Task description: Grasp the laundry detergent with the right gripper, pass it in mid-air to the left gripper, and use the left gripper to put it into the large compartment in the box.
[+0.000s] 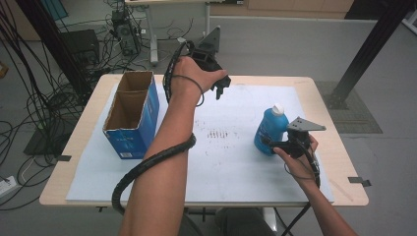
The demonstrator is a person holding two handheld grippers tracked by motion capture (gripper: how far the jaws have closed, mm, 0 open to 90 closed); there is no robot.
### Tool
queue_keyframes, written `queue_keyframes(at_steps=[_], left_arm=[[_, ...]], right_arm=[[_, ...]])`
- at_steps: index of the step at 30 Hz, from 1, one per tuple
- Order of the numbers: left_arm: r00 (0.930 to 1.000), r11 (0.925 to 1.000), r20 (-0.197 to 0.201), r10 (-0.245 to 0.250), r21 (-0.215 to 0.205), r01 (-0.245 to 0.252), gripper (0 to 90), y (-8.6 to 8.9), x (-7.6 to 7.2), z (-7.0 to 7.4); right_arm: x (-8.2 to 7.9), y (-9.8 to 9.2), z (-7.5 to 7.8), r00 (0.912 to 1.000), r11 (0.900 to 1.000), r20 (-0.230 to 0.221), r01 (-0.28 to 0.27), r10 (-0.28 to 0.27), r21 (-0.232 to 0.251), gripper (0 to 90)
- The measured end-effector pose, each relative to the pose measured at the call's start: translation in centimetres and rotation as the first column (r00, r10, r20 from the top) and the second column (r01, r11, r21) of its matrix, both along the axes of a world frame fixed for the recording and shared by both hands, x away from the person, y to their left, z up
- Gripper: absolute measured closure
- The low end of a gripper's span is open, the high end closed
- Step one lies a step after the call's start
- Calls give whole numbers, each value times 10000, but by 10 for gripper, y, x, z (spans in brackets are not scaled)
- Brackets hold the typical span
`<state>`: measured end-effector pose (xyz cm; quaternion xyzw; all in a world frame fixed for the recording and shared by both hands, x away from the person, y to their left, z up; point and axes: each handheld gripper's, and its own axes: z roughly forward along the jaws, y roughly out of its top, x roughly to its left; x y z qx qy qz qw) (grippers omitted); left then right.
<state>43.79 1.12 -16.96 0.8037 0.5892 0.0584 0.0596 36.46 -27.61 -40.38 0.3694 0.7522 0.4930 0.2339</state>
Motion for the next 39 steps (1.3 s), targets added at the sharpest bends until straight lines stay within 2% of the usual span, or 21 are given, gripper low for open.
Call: queue_keyframes(at_steps=[18, 31, 39], left_arm=[[10000, 10000, -81, 7, -33, -7, 67, 2, 0, -1], [9999, 10000, -114, 34, 43, -33, 68, 2, 0, -1], [10000, 10000, -89, 20, 83, -19, 68, 2, -1, 0]], right_arm=[[3, 4, -4, 10000, 9999, -7, 27, -27, -142, 235], [6, 5, -6, 9999, 9992, 41, -129, 130, -366, 414], [6, 4, -7, 9999, 9996, 4, -125, 125, -259, 426]])
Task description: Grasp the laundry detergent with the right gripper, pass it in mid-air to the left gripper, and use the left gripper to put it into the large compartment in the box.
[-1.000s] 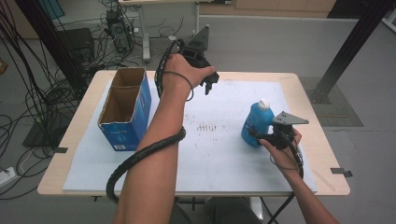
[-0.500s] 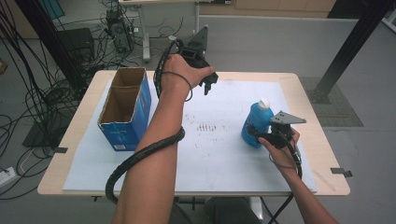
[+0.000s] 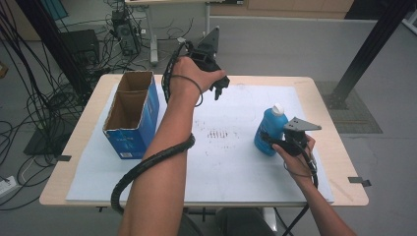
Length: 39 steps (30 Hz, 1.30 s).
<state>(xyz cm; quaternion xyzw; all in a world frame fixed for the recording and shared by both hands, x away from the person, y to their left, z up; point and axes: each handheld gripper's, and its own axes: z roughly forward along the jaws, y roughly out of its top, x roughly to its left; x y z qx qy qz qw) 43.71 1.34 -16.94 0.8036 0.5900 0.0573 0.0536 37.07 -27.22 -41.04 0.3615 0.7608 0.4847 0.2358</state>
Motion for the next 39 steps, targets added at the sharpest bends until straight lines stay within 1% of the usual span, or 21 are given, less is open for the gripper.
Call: queue_keyframes(at_steps=[9, 17, 22, 28, 39], left_arm=[[10000, 10000, 18, 25, 41, -25, 68, 0, -1, 0], [10000, 10000, 53, 10, 96, -11, 70, 2, -3, 2], [9999, 9999, 84, 79, 102, -80, 70, 4, -4, 3], [10000, 9999, 65, 54, 125, -54, 70, 4, -4, 3], [9999, 9999, 77, 90, 133, -91, 69, 6, -3, 3]], right_arm=[[0, 0, 0, 10000, 10000, -58, 37, -37, 74, 432], [0, 1, 1, 9999, 9999, -96, 114, -114, 21, 434], [0, 0, 0, 9999, 10000, -69, 89, -89, 27, 434], [0, 0, 0, 9999, 9999, -49, 95, -95, 61, 435], [0, 0, 1, 9999, 10000, -112, 53, -52, 57, 442]])
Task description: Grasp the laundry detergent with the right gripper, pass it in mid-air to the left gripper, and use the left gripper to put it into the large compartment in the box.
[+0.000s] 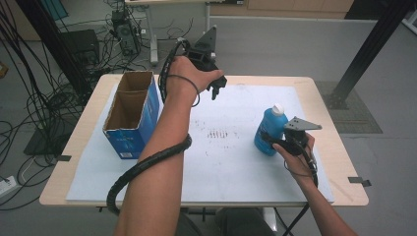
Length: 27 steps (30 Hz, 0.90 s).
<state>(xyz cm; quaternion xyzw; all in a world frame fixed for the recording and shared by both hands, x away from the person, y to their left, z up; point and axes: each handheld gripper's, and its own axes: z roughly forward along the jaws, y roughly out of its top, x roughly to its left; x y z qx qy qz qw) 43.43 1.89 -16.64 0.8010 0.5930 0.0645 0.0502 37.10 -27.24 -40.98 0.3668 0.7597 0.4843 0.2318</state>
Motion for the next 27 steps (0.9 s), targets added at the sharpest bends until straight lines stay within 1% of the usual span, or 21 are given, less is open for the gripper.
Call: queue_keyframes(at_steps=[20, 27], left_arm=[[10000, 10000, 1, -12, 55, 12, 69, 0, -1, 4], [10000, 10000, 68, 39, 2, -39, 68, 1, -1, 5]], right_arm=[[0, -1, 0, 10000, 10000, -10, -31, 31, 2, 451], [0, -1, 0, 10000, 10000, -14, -33, 33, 8, 451]])
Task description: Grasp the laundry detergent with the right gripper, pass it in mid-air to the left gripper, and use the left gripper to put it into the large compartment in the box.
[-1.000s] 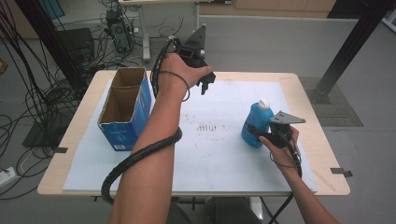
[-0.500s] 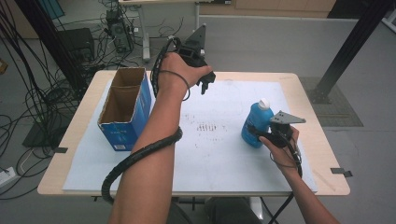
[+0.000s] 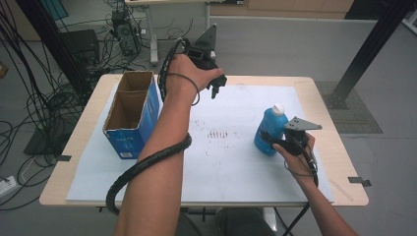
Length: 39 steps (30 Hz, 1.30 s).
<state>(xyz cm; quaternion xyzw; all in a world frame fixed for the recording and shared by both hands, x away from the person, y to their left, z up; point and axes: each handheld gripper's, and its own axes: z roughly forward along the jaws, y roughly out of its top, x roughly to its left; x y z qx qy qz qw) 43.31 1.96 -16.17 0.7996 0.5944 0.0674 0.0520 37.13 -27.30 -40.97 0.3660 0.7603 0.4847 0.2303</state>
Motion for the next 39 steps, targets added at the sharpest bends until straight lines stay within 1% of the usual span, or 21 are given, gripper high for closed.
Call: queue_keyframes(at_steps=[19, 39], left_arm=[[10000, 10000, 39, -23, 15, 23, 68, 1, -1, 3], [10000, 10000, 19, -16, 27, 16, 68, 1, 0, 2]], right_arm=[[0, 0, 0, 10000, 10000, 4, 9, -9, -5, 452], [0, 0, 0, 10000, 10000, -5, -4, 4, 1, 453]])
